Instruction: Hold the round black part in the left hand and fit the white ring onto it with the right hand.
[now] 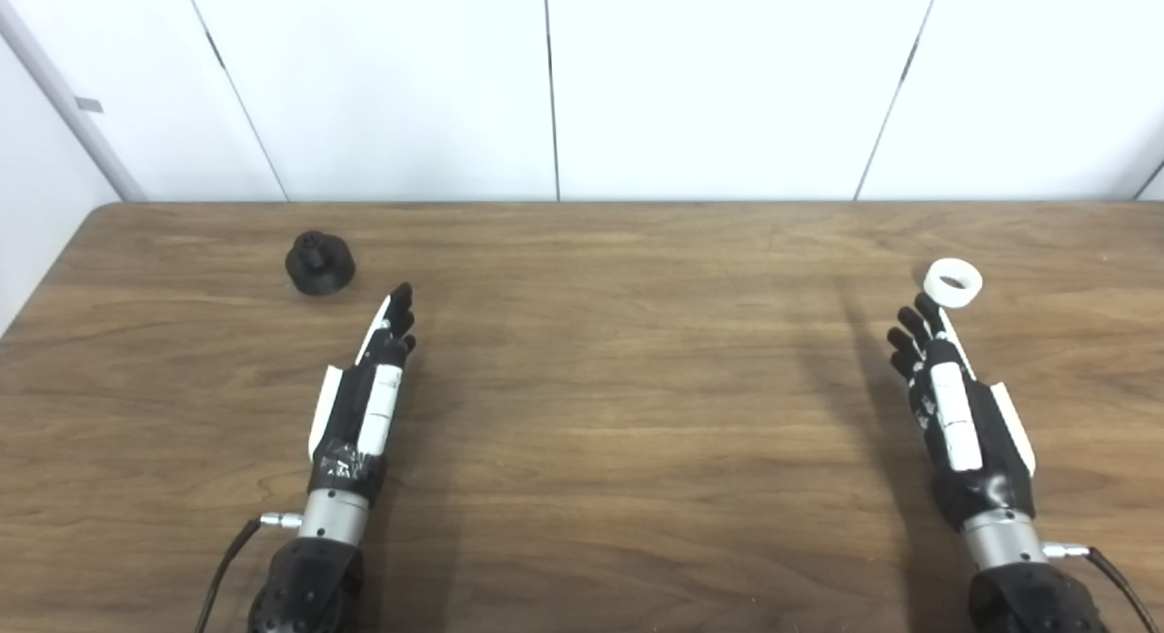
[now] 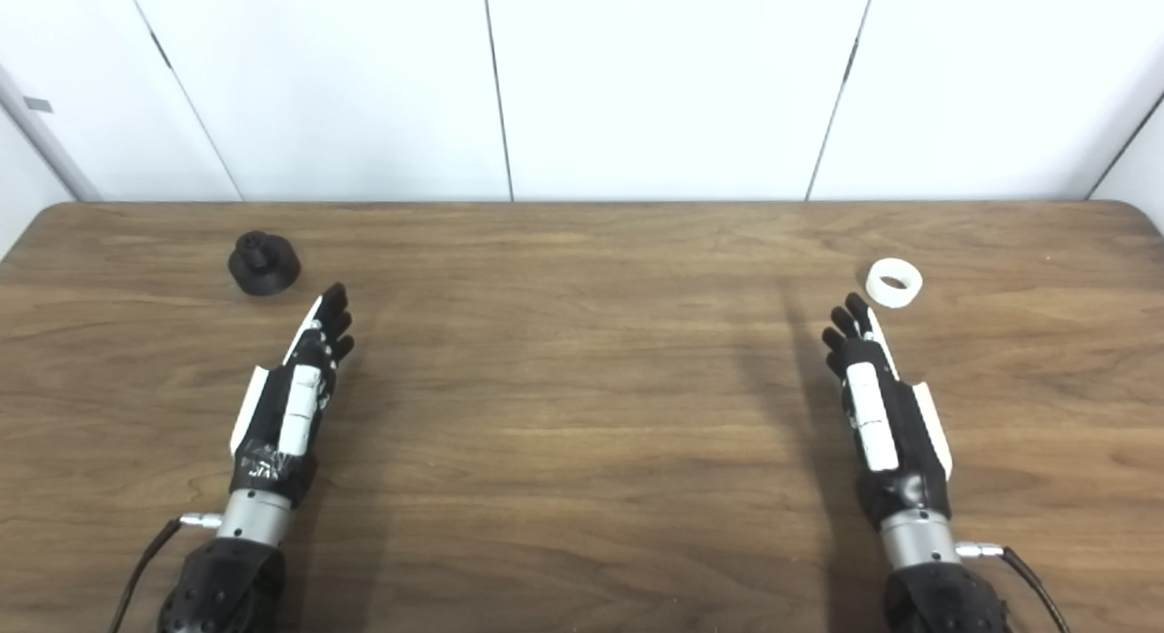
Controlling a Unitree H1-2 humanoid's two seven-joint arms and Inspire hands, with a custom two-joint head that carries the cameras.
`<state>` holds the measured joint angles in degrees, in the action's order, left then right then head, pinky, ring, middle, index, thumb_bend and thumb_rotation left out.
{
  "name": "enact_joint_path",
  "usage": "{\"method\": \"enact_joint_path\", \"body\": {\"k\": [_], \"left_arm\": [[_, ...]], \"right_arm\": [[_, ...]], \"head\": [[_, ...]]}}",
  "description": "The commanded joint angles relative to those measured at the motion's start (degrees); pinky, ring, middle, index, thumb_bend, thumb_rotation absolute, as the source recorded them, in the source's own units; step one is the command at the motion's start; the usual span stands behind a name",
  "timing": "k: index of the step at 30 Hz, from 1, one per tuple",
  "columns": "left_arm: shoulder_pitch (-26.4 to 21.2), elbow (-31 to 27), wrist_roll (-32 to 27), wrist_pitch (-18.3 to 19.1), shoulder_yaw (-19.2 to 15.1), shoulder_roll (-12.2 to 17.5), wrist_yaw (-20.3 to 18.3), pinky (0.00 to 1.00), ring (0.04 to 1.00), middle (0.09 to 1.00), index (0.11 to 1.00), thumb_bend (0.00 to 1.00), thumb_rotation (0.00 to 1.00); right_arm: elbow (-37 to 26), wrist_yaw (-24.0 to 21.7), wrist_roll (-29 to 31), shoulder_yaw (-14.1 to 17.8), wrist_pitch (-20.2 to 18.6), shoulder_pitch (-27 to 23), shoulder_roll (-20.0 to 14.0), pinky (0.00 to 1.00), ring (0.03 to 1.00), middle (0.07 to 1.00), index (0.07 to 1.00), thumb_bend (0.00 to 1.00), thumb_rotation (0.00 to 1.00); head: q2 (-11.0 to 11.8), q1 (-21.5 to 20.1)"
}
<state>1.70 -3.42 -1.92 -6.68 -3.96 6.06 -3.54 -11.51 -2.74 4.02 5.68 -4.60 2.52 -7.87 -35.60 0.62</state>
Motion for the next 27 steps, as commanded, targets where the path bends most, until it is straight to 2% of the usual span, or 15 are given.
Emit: {"method": "enact_joint_path", "body": {"k": [1,8,15,18,19,21,22,24,25,26,27], "left_arm": [[0.1,-1.1,-0.3,-0.8,0.2,0.4,-0.3,0.99,1.000,1.000,0.990,0.74,0.95],[0.0,-0.9,-0.4,-0.9,0.1,0.2,-0.2,0.98,1.000,1.000,0.989,0.77,0.94],[0.0,-0.8,-1.1,-0.9,0.0,0.4,-0.8,0.98,1.000,1.000,0.990,0.74,0.95],[-0.1,-0.8,-0.4,-1.1,0.0,0.7,-0.7,0.98,1.000,1.000,0.989,0.71,0.95],[-0.1,-0.7,1.8,-1.5,0.2,1.2,-0.2,0.98,1.000,1.000,0.989,0.71,0.95],[-0.2,-0.7,6.6,-1.6,0.4,2.2,1.2,0.91,0.974,0.997,0.975,0.67,0.77],[-0.2,-0.7,8.4,-1.8,0.3,2.4,2.1,0.89,0.967,0.995,0.970,0.66,0.72],[-0.3,-0.5,12.1,-2.5,-0.1,2.4,4.5,0.87,0.931,0.969,0.931,0.72,0.50],[-0.5,-0.3,13.1,-3.2,-0.3,2.4,5.4,0.86,0.913,0.957,0.914,0.74,0.43],[-0.9,0.7,15.3,-5.2,-0.6,2.7,7.2,0.84,0.898,0.942,0.891,0.74,0.36],[-1.3,1.5,16.7,-6.8,-0.8,2.9,8.5,0.80,0.848,0.873,0.827,0.75,0.25]], "right_arm": [[-2.1,0.2,-0.2,0.4,1.2,-1.2,-0.6,0.96,0.948,0.964,0.980,0.39,0.96],[-2.3,0.1,0.4,0.8,1.1,-1.4,-0.5,0.96,0.943,0.962,0.978,0.39,0.95],[-2.3,0.0,-0.1,0.6,0.9,-1.3,-0.8,0.98,0.951,0.968,0.984,0.41,0.96],[-2.4,0.0,-0.1,0.5,0.8,-1.2,-0.7,0.97,0.949,0.965,0.983,0.40,0.95],[-2.5,0.0,-0.2,0.5,0.8,-1.2,-0.7,0.97,0.948,0.964,0.983,0.40,0.95],[-2.6,0.1,-0.2,0.4,0.5,-1.2,-0.6,0.97,0.949,0.966,0.982,0.38,0.95],[-2.5,0.1,-0.3,0.4,0.4,-1.2,-0.5,0.97,0.950,0.966,0.981,0.38,0.95],[-2.5,0.2,-0.2,0.4,0.2,-1.1,-0.4,0.97,0.949,0.966,0.979,0.37,0.95],[-2.4,0.2,-0.2,0.3,0.2,-1.2,-0.4,0.98,0.949,0.966,0.979,0.37,0.95],[-2.3,0.1,-0.5,0.2,0.5,-1.2,-0.5,0.97,0.949,0.965,0.978,0.37,0.95],[-2.2,0.0,-0.6,0.1,0.8,-1.2,-0.6,0.97,0.949,0.965,0.979,0.36,0.96]], "head": [[0.0,0.0],[0.1,0.0],[0.1,0.2],[0.2,0.3],[0.5,0.6],[0.7,0.7],[0.9,0.8],[0.9,0.8],[1.0,1.1],[1.0,1.1],[1.0,1.1]]}}
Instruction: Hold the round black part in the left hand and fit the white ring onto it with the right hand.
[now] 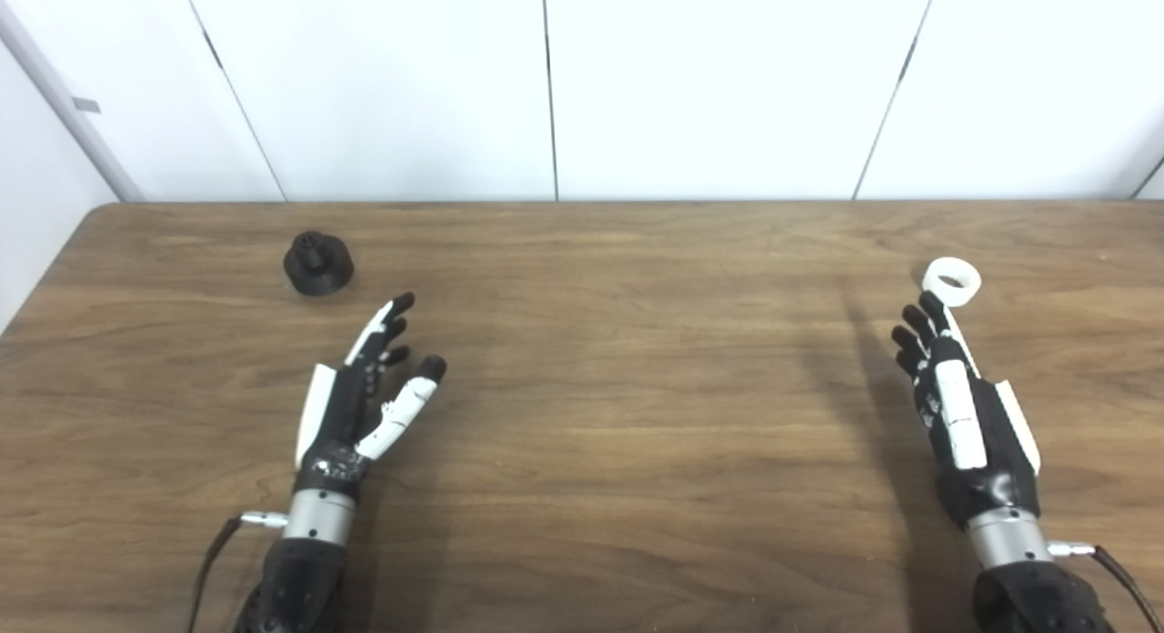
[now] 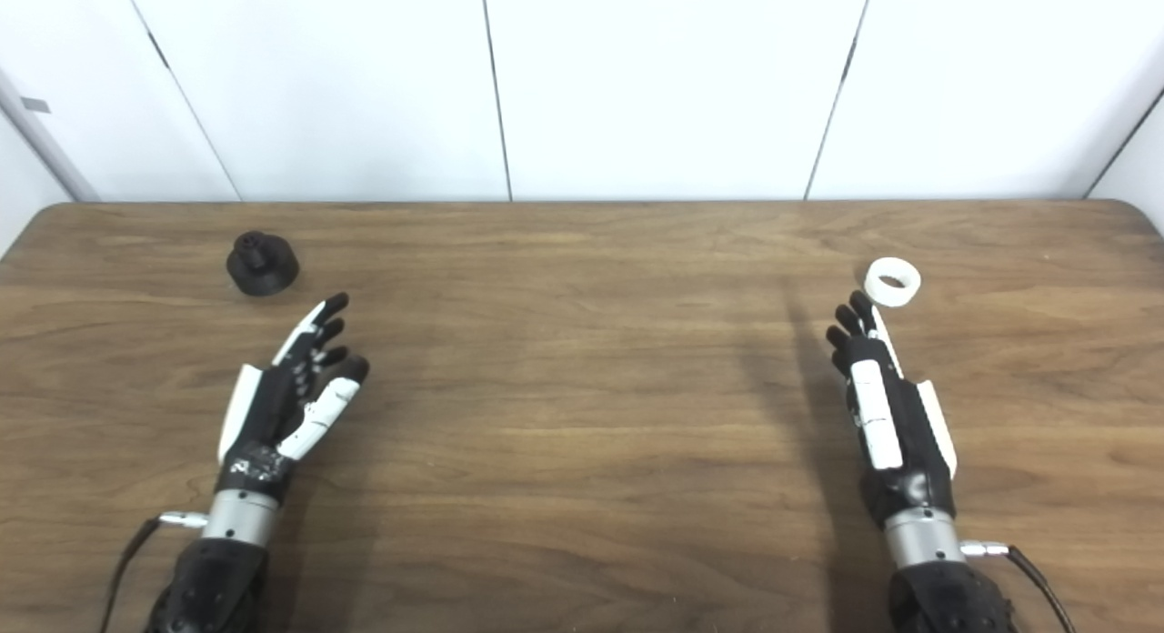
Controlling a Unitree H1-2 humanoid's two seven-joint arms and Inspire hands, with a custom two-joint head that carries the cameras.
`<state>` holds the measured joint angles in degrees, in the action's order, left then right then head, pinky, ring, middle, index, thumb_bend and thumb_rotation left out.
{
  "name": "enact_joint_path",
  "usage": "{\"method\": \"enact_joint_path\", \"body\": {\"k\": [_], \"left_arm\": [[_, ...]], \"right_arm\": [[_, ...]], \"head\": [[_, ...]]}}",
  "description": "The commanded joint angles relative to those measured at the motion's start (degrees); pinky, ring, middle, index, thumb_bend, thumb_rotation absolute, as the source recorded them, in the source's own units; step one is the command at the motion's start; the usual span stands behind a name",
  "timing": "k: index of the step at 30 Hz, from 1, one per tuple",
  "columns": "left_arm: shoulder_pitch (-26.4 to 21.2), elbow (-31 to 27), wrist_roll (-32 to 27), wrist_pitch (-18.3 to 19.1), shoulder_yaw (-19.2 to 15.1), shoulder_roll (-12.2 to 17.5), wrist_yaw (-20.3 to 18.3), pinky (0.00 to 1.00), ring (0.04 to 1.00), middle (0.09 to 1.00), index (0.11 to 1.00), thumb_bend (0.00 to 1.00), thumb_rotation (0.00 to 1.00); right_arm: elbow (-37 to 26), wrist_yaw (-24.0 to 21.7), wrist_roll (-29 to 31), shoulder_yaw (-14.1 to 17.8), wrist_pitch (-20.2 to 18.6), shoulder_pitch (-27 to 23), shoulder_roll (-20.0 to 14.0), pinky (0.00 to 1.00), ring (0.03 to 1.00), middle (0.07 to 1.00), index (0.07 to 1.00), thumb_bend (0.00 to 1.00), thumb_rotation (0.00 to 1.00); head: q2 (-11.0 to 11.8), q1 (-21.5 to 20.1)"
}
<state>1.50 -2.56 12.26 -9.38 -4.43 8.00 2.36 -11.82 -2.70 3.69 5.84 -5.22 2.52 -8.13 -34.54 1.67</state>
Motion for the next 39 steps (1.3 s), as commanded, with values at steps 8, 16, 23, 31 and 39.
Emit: {"method": "enact_joint_path", "body": {"k": [8,16,23,31,39], "left_arm": [[-4.6,6.9,15.1,-13.0,-2.0,4.7,14.2,0.60,0.613,0.637,0.630,0.84,0.10],[-7.0,12.8,23.9,-15.4,-2.9,8.7,24.1,0.67,0.734,0.763,0.742,0.83,0.22],[-9.9,21.2,28.0,-17.5,-0.2,10.8,36.6,0.82,0.872,0.883,0.851,0.83,0.24],[-12.8,26.7,28.0,-14.2,0.0,10.5,41.9,0.92,0.947,0.958,0.962,0.82,0.34],[-16.3,27.7,21.2,-5.7,-0.5,11.8,31.7,0.97,0.996,1.000,1.000,0.94,0.38]], "right_arm": [[-1.3,-0.4,0.2,0.2,2.4,-1.2,-0.7,0.98,0.958,0.975,0.987,0.36,0.98],[-1.2,-0.8,0.8,0.2,2.2,-1.3,-1.1,0.98,0.963,0.978,0.995,0.33,0.97],[0.0,-1.1,0.7,0.5,3.3,-1.8,-2.0,1.00,0.976,0.993,1.000,0.30,0.99],[-0.8,-1.2,0.1,0.3,2.5,-1.6,-2.2,1.00,0.978,0.990,1.000,0.30,1.00],[-0.8,-1.8,2.2,1.0,2.3,-1.7,-2.1,1.00,0.993,1.000,1.000,0.22,1.00]], "head": [[0.7,1.5],[1.9,4.2],[3.2,7.3],[3.8,8.4],[4.5,11.3]]}}
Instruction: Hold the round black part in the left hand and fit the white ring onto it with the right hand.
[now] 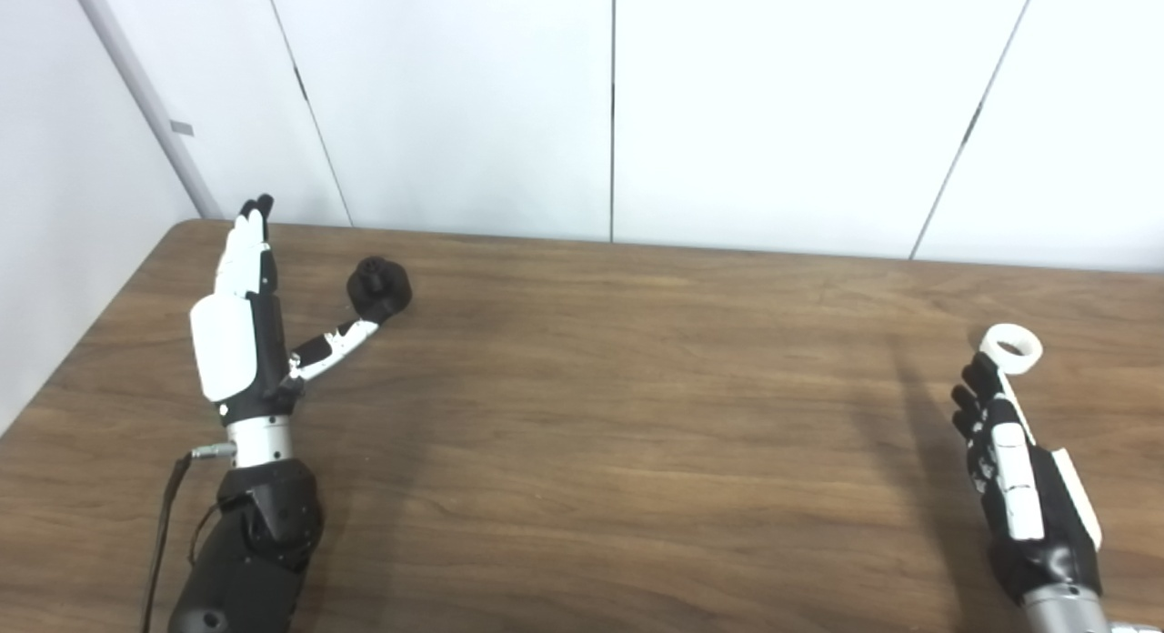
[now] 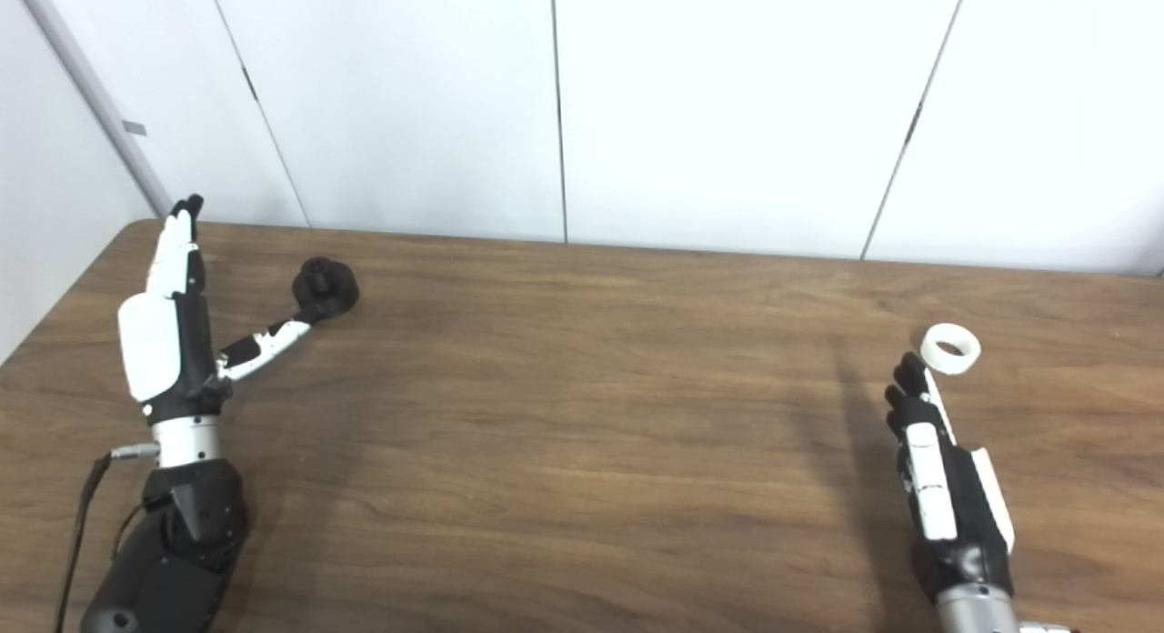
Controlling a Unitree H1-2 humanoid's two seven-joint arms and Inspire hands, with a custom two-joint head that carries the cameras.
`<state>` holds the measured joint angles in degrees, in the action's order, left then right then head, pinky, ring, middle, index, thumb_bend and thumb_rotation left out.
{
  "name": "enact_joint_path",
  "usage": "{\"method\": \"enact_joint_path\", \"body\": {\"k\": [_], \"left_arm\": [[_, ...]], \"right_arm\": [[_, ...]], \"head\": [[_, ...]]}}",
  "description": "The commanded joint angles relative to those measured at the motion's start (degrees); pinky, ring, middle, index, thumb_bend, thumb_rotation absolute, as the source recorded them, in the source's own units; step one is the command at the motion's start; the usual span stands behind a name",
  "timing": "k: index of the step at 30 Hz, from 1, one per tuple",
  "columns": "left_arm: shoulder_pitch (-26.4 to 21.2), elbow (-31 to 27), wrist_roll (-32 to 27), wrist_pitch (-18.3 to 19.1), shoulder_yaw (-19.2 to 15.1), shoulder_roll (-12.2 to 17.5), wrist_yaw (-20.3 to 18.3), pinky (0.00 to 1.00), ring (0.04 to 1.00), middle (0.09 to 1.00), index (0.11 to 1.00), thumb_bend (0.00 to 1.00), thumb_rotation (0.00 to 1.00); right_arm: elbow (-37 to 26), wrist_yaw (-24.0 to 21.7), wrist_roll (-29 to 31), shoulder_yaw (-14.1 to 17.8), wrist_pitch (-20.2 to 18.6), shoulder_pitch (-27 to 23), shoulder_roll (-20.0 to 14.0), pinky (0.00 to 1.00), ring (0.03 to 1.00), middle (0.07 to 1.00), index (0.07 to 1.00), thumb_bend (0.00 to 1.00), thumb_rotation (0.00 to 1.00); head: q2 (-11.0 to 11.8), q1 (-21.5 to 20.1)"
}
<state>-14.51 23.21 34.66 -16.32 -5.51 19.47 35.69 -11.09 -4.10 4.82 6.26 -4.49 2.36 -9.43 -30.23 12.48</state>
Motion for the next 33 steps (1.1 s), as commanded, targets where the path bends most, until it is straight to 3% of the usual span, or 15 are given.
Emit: {"method": "enact_joint_path", "body": {"k": [1,5,9,12,15,19,24,33], "left_arm": [[-0.7,2.1,-2.0,1.7,0.7,0.6,-3.0,0.98,0.998,1.000,1.000,0.95,0.38],[-3.6,4.2,-8.5,3.8,0.4,1.7,-11.3,1.00,1.000,1.000,1.000,1.00,0.39],[-6.0,7.5,-13.4,4.8,-0.2,3.1,-17.1,1.00,1.000,1.000,1.000,1.00,0.44],[-7.9,11.2,-16.1,4.9,-0.5,4.5,-19.7,0.90,0.985,1.000,1.000,1.00,0.48],[-8.7,14.3,-18.2,3.4,-0.9,5.4,-20.7,0.78,0.939,1.000,1.000,1.00,0.50],[-8.7,16.1,-20.7,1.4,-1.5,5.3,-21.2,0.84,0.992,1.000,1.000,1.00,0.50],[-8.6,16.9,-21.0,0.0,-0.8,5.2,-21.2,0.83,0.984,1.000,1.000,1.00,0.51],[-9.2,16.9,-20.7,1.8,0.8,6.4,-23.6,0.82,0.968,1.000,1.000,1.00,0.48]], "right_arm": [[-1.5,-0.6,1.4,0.8,1.6,-1.5,-0.9,1.00,0.995,1.000,1.000,0.22,1.00],[-2.8,-0.3,2.3,1.6,0.0,-1.1,-0.8,1.00,1.000,1.000,1.000,0.19,1.00],[-4.9,0.0,1.5,1.8,-2.1,-0.7,-0.8,1.00,0.998,1.000,1.000,0.19,1.00],[-6.1,-0.1,1.4,1.7,-2.9,-0.4,-0.7,1.00,1.000,1.000,1.000,0.20,1.00],[-6.8,0.0,1.5,1.7,-3.4,-0.4,-0.5,1.00,1.000,1.000,1.000,0.18,1.00],[-7.6,0.1,1.8,1.9,-4.1,-0.4,-0.1,1.00,1.000,1.000,1.000,0.18,1.00],[-8.5,-0.3,2.1,1.9,-4.5,0.2,-0.5,1.00,1.000,1.000,1.000,0.14,1.00],[-9.8,-0.4,1.1,1.6,-4.7,0.3,-0.7,1.00,1.000,1.000,1.000,0.14,1.00]], "head": [[0.3,1.1],[0.9,3.8],[1.0,4.2],[1.0,4.5],[1.1,5.1],[1.1,5.6],[1.1,6.5],[1.0,6.5]]}}
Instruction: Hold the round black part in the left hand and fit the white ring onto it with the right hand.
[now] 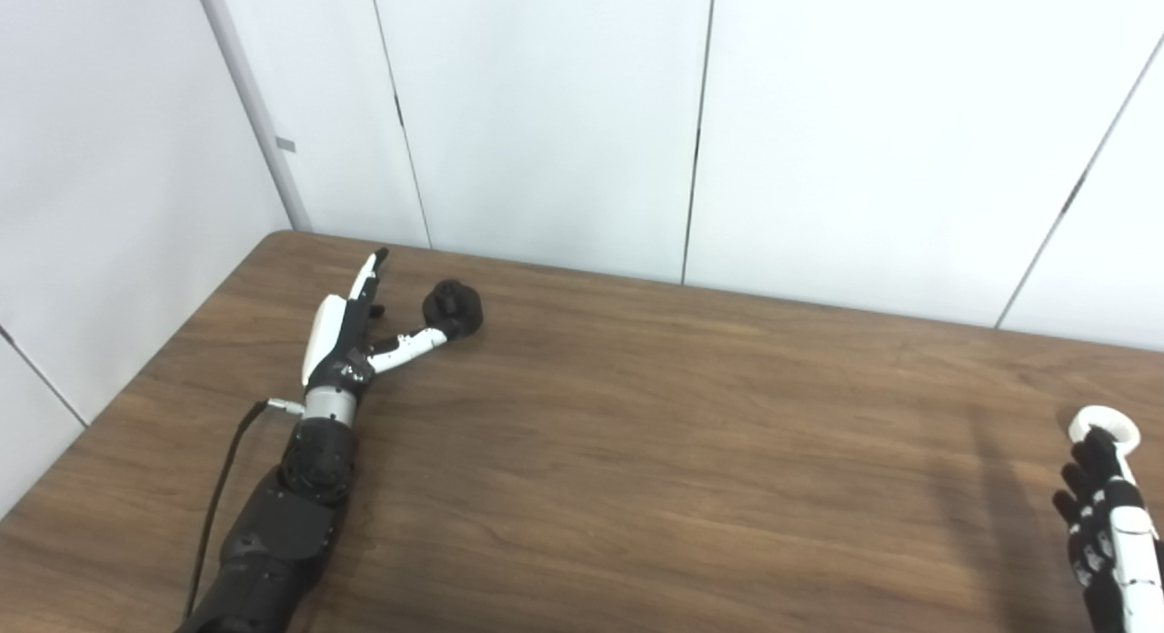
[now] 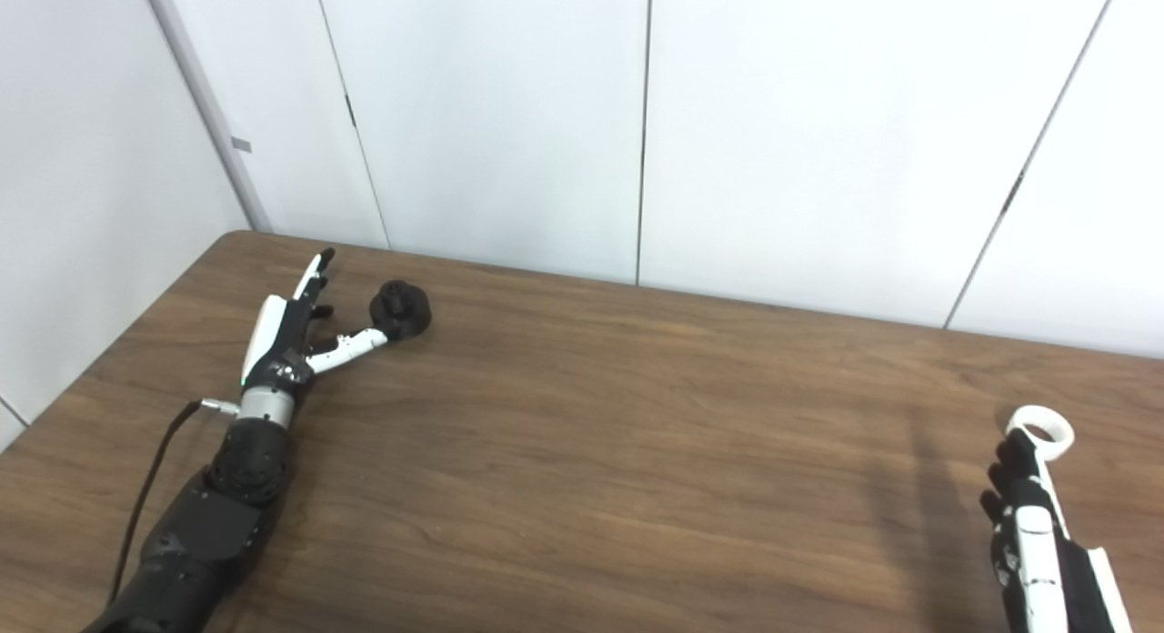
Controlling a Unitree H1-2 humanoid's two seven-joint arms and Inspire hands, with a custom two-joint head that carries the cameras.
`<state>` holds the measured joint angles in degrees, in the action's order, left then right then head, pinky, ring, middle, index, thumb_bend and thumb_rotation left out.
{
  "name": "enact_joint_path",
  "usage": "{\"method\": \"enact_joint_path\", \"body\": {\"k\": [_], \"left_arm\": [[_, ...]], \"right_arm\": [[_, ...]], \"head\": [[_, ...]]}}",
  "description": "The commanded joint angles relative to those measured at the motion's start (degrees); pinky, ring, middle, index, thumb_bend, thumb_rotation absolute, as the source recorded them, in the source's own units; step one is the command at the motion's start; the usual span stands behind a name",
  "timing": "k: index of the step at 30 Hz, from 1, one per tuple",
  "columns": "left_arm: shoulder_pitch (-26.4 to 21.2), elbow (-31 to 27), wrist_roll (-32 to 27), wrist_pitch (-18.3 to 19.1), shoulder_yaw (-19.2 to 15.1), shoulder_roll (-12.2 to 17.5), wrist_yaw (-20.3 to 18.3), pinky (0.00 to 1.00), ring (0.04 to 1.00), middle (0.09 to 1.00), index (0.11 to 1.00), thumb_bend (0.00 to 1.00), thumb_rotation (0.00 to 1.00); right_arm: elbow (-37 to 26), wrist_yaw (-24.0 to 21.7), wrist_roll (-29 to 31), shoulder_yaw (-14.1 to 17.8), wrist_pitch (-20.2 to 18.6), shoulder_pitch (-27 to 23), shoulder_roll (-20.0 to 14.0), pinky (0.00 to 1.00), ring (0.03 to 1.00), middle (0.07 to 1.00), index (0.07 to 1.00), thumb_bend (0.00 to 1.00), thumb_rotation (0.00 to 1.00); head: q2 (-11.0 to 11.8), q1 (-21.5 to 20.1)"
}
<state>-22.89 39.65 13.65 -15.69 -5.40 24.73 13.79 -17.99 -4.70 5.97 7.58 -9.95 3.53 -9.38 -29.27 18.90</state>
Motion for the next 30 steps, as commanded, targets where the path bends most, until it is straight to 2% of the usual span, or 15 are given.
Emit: {"method": "enact_joint_path", "body": {"k": [1,9,13,20,30], "left_arm": [[-0.8,0.4,0.2,1.3,1.0,1.4,-2.2,0.83,0.970,1.000,1.000,1.00,0.48],[-1.7,3.2,0.7,-0.5,2.7,3.5,-3.4,0.84,0.953,1.000,1.000,1.00,0.43],[-2.6,4.5,0.5,0.4,3.1,4.3,-3.9,0.87,0.964,1.000,1.000,1.00,0.43],[-4.6,6.5,1.3,2.1,4.3,4.8,-4.2,0.87,0.958,0.998,0.994,1.00,0.42],[-6.9,9.7,2.8,0.7,7.9,6.1,-6.1,0.87,0.945,0.984,0.965,1.00,0.44]], "right_arm": [[-3.1,0.3,-0.2,0.2,0.6,-0.9,-0.7,1.00,1.000,1.000,1.000,0.14,1.00],[-4.6,0.3,-0.4,0.0,-1.1,-0.8,-0.3,1.00,1.000,1.000,1.000,0.11,1.00],[-5.3,0.3,-0.2,-0.2,-1.4,-0.5,0.0,1.00,1.000,1.000,1.000,0.08,1.00],[-7.2,0.6,-0.6,0.0,-3.2,-0.5,-0.4,1.00,1.000,1.000,1.000,0.09,1.00],[-10.6,0.9,-1.0,-0.1,-5.8,0.3,0.0,1.00,1.000,1.000,1.000,0.05,1.00]], "head": [[0.0,0.0],[-0.1,0.1],[-0.3,-0.2],[-0.9,-0.6],[-1.7,-1.6]]}}
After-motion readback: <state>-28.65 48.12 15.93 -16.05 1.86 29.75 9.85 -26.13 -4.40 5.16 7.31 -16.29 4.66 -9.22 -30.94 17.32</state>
